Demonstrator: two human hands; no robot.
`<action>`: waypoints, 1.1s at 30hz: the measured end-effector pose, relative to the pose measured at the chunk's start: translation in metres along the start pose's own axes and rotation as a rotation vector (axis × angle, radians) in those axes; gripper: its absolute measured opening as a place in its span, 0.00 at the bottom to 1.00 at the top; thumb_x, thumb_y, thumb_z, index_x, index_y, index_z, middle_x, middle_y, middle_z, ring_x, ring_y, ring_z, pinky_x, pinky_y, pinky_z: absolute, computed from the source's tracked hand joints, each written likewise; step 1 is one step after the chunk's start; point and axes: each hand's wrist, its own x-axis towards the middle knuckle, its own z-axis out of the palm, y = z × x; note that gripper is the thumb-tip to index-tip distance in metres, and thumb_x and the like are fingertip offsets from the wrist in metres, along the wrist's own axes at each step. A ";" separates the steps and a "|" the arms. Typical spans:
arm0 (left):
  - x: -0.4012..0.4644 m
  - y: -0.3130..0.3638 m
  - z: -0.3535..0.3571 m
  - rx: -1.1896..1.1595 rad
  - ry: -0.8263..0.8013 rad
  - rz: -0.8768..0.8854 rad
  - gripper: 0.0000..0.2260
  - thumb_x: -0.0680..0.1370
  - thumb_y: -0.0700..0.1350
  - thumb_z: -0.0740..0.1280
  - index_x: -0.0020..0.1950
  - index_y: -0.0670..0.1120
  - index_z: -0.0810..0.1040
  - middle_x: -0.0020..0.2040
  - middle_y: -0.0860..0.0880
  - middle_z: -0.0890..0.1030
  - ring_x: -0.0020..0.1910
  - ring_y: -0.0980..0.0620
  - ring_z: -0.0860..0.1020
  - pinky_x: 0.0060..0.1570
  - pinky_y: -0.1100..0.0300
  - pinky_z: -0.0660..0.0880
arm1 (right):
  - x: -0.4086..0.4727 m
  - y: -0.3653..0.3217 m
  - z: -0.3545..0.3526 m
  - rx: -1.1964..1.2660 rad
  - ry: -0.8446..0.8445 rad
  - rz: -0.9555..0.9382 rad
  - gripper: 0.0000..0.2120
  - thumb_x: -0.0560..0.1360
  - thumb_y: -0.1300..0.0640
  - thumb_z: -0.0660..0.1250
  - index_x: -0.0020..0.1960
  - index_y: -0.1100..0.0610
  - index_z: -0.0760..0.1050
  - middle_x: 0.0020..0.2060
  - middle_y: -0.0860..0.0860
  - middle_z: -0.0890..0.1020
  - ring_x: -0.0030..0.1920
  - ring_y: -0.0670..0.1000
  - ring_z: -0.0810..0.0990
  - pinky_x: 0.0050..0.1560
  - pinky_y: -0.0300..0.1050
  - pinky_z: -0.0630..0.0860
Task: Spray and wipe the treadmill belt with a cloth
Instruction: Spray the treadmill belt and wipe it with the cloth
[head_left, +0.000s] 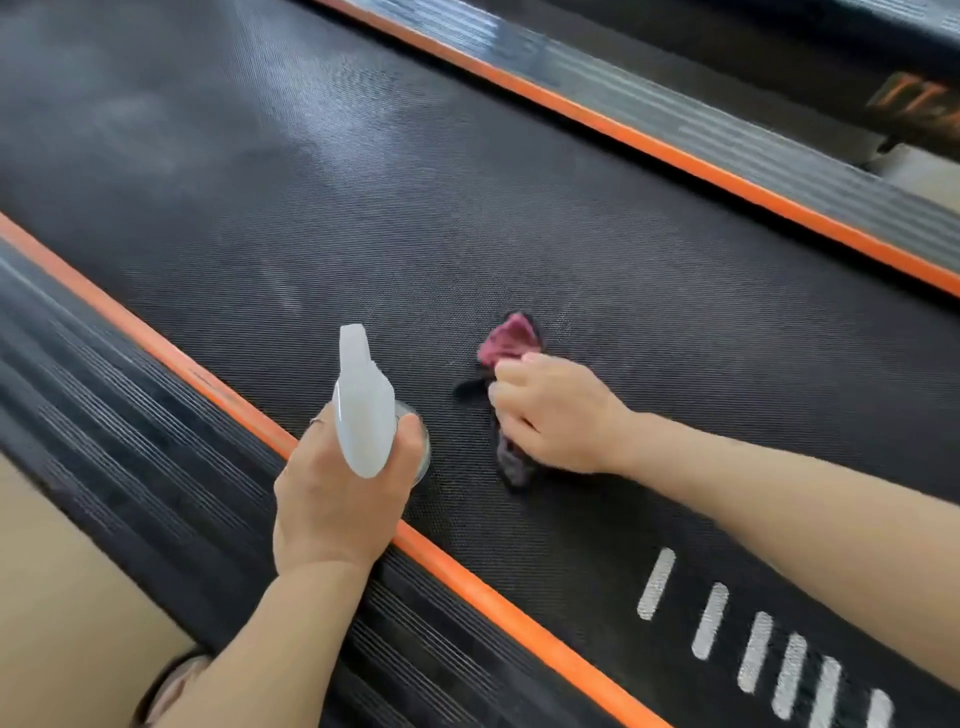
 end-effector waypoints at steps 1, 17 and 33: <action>0.000 0.000 0.000 -0.023 -0.021 0.010 0.28 0.72 0.68 0.58 0.54 0.46 0.80 0.41 0.51 0.74 0.41 0.42 0.74 0.44 0.48 0.75 | 0.026 0.004 0.002 0.002 0.050 0.102 0.10 0.79 0.53 0.58 0.41 0.55 0.70 0.41 0.50 0.74 0.40 0.55 0.72 0.41 0.55 0.74; -0.005 0.001 -0.017 -0.196 -0.113 -0.040 0.26 0.74 0.66 0.64 0.60 0.49 0.80 0.47 0.49 0.81 0.50 0.41 0.81 0.51 0.47 0.78 | -0.022 -0.005 -0.010 0.025 -0.085 0.246 0.30 0.81 0.42 0.54 0.80 0.52 0.57 0.77 0.53 0.62 0.78 0.54 0.58 0.77 0.52 0.58; 0.076 -0.053 -0.058 -0.171 0.071 0.054 0.37 0.71 0.72 0.62 0.72 0.49 0.77 0.59 0.49 0.84 0.58 0.46 0.83 0.64 0.47 0.78 | 0.256 -0.015 0.043 0.067 -0.050 0.119 0.25 0.84 0.55 0.53 0.79 0.61 0.58 0.79 0.57 0.59 0.79 0.54 0.55 0.79 0.49 0.49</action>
